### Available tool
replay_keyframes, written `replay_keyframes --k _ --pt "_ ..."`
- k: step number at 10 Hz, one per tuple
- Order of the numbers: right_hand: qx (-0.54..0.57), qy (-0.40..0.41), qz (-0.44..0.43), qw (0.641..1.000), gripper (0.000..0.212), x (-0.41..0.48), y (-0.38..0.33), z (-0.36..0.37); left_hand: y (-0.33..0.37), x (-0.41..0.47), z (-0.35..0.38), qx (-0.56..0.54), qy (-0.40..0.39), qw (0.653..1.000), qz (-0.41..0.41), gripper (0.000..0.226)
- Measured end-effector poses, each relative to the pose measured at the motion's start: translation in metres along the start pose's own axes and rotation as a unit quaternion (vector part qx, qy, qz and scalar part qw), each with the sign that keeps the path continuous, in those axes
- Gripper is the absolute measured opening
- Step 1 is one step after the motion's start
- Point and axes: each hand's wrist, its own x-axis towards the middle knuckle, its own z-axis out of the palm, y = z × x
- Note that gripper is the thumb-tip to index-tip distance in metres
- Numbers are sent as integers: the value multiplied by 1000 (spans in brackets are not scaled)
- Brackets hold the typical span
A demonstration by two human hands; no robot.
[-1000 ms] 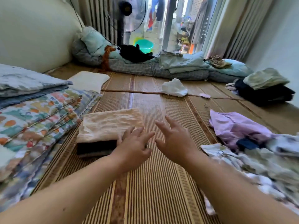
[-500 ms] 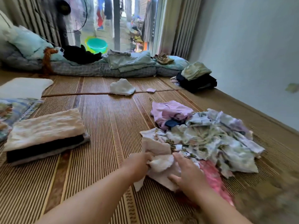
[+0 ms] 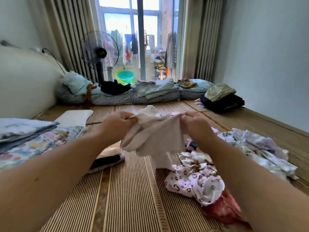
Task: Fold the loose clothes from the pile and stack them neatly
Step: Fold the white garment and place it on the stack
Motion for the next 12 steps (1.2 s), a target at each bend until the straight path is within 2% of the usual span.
replay_keyframes --k 1,2,3,5,6,7,8,9,10,11,12 --pt "-17 16 -48 999 28 7 -42 2 8 -6 -39 -8 56 998 -6 28" --pt "-1 29 -62 998 29 9 -76 1 9 -15 -71 1 94 995 -32 28" --pt "16 40 -80 996 27 4 -100 -1 5 -23 -98 27 109 991 -78 20" --pt "-42 17 -50 998 21 -8 -114 8 8 -55 -126 -80 140 981 -111 20" --pt "-80 -61 30 994 17 -20 -111 21 20 -63 -126 -255 117 954 -109 18" --pt "-105 -174 42 978 11 -35 -108 39 36 -69 -125 -403 52 911 -68 25" --pt "-121 -278 -11 953 56 -52 -101 62 52 -73 -119 -438 -15 898 -45 30" --pt "-57 -355 -4 933 41 -69 -93 82 62 -73 -112 -440 -33 897 -30 30" --pt "71 -376 15 924 29 -75 -87 86 64 -71 -104 -398 -15 916 -43 33" --pt "175 -375 33 910 33 -76 -87 87 59 -68 -99 -346 13 937 -53 35" --pt "145 -246 -7 958 19 -80 -92 96 53 -68 -95 -327 1 942 -81 31"
